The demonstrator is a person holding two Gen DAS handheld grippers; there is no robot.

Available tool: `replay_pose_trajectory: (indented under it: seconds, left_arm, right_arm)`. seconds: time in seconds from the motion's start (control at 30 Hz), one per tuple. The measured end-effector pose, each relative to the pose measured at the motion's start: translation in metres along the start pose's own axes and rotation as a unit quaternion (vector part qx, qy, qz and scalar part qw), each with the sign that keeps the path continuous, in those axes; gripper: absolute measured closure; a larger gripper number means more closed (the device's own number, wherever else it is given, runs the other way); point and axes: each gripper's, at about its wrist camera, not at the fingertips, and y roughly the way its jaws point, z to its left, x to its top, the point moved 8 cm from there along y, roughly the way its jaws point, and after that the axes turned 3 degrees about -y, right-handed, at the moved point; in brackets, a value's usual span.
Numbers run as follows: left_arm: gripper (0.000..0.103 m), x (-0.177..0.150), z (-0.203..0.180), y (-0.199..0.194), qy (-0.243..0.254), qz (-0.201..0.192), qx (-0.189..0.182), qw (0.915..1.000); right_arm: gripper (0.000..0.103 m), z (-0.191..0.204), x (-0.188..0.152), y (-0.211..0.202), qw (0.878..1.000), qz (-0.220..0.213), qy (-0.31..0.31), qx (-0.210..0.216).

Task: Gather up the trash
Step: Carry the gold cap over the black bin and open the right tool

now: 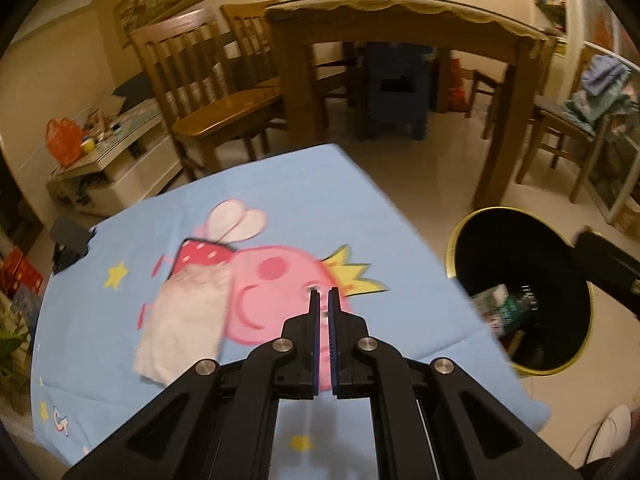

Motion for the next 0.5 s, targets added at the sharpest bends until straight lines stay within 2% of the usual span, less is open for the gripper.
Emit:
replay_pose_trajectory:
  seconds: [0.23,0.5]
  left_arm:
    - [0.1,-0.006,-0.038,-0.004,0.019,-0.003,-0.037,0.9991]
    - [0.1,-0.006,-0.057,-0.02,0.044,-0.043,-0.027,0.9977]
  right_arm:
    - [0.082,-0.037,0.004,-0.02,0.999,-0.014,0.006,-0.035]
    - [0.082,-0.052,-0.002,-0.03,0.997,-0.015,-0.024,-0.072]
